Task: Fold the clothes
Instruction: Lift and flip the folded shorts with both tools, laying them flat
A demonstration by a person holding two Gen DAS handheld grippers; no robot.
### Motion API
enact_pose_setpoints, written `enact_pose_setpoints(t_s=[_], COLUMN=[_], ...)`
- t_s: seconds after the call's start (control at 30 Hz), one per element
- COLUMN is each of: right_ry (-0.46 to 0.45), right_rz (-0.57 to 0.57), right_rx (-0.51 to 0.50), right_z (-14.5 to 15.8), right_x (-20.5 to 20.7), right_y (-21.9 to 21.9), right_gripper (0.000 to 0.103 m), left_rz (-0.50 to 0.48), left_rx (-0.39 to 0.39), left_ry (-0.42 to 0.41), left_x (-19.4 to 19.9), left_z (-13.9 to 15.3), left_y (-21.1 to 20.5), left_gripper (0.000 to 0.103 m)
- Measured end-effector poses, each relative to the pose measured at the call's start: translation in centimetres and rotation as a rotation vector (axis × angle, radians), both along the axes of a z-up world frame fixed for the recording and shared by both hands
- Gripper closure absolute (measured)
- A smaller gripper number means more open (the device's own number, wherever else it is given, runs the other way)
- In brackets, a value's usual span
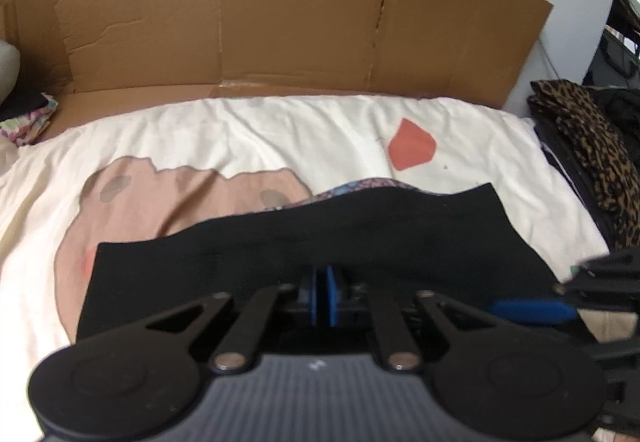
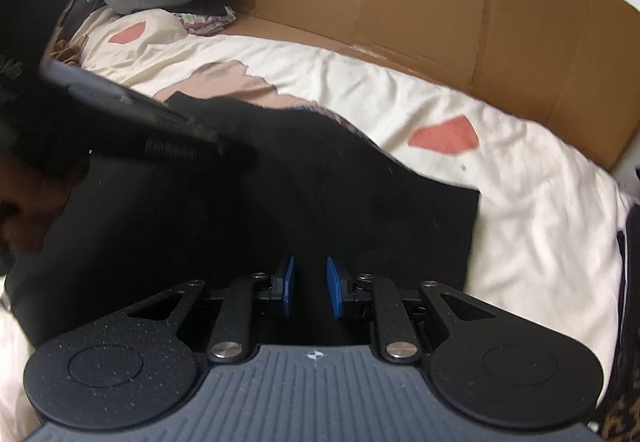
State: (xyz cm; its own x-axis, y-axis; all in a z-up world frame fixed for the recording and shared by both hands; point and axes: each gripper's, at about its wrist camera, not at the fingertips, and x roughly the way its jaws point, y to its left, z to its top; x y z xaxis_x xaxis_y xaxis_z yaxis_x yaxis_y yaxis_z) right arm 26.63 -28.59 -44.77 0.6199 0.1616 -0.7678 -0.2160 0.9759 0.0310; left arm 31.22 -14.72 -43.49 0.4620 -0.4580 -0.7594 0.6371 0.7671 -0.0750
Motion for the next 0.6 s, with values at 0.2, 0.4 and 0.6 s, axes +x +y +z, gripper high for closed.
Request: enact_pose_setpoints(t_s=[0.2, 0.4, 0.6], right_ry=[0.027, 0.069, 0.103], right_rz=[0.007, 0.001, -0.068], right_rx=[-0.023, -0.034, -0.027], right_z=[0.0, 0.3, 0.3], right_x=[-3.1, -5.3, -7.1], right_y=[-1.2, -2.4, -4.5], right_gripper=[0.080, 0.080, 0.080], left_rz=[0.007, 0.013, 0.023], left_rx=[0.000, 0.001, -0.003], left_ry=[0.009, 0.022, 0.031], left_x=[0.4, 0.8, 0.9], left_z=[0.0, 0.0, 0.1], left_y=[0.3, 0.3, 0.3], left_gripper=[0.098, 0.100, 0.100])
